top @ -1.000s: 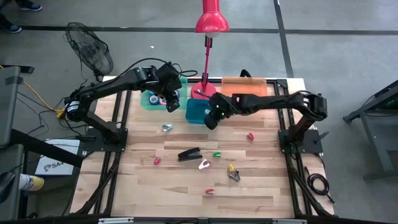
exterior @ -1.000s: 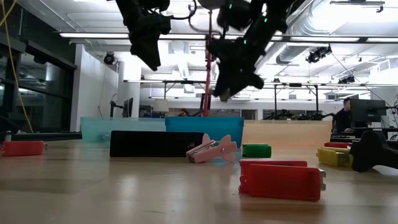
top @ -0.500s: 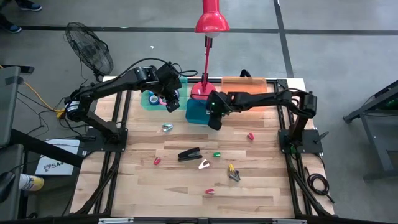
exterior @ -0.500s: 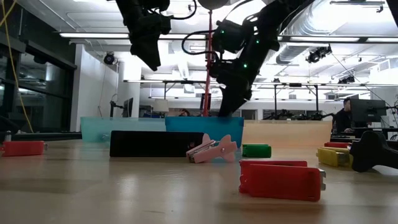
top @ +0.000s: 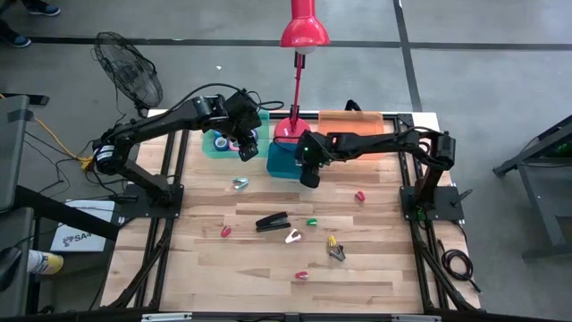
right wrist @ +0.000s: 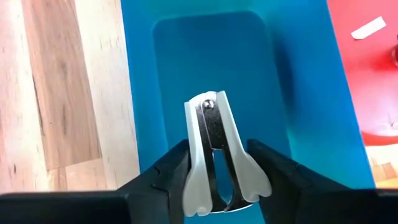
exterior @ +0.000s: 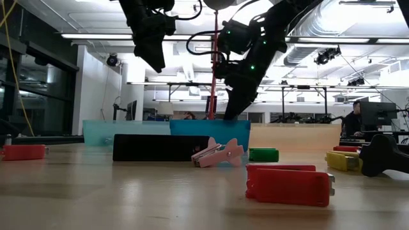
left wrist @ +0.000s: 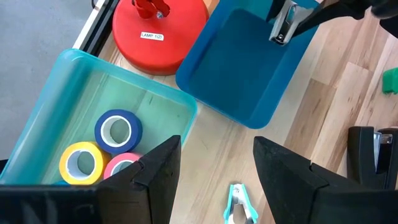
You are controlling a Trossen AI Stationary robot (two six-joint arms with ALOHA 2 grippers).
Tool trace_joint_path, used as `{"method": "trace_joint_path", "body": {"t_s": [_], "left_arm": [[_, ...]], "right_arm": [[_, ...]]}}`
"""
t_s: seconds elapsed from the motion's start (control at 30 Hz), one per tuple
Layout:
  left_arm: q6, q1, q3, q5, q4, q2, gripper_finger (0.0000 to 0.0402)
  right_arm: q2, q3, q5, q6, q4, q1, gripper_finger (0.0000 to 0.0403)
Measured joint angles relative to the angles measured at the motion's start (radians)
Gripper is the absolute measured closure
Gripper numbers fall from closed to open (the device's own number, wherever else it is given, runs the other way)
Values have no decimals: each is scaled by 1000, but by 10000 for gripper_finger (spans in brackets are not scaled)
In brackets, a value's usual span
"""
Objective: Pick and place Stapler, Stapler remover, tape
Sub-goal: Put the gray staple remover into the blue bin
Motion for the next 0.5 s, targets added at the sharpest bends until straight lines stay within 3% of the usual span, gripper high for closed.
{"method": "trace_joint_path", "body": {"t_s": [0.5], "left_arm": [[-15,0,0,0,-2,0,204]], "right_arm": [[0,0,-27,10,0,0,160]]}}
